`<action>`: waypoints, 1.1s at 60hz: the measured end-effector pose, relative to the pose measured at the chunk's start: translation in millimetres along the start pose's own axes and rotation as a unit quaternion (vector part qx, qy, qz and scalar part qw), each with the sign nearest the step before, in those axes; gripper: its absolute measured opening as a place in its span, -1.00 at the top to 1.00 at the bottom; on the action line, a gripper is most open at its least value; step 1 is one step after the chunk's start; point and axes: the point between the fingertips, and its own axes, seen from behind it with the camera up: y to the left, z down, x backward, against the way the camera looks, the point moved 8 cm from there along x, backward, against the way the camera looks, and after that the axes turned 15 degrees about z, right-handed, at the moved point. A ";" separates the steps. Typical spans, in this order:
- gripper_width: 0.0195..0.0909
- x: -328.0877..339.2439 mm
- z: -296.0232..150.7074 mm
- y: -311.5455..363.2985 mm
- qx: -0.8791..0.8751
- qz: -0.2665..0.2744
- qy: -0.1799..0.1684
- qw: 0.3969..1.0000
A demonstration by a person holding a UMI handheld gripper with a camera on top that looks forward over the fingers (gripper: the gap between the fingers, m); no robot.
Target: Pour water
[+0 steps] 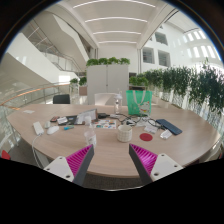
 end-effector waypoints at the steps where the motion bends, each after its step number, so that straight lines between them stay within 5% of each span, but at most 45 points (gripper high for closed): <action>1: -0.77 -7.4 3.1 6.2 -0.001 -0.005 -0.001 1.000; 17: -0.76 -130.9 31.5 118.2 -0.005 -0.081 -0.004 0.997; 39: -0.77 -240.7 25.4 171.7 -0.006 -0.084 -0.019 0.996; 42: -0.62 -247.9 23.9 177.3 -0.008 -0.090 -0.025 0.996; 45: 0.12 -251.2 22.7 182.9 -0.004 -0.105 -0.031 0.994; 58: 0.45 -258.7 23.2 181.0 -0.004 -0.073 -0.043 0.996; 66: 0.46 -260.3 20.4 185.7 0.006 -0.093 -0.022 0.995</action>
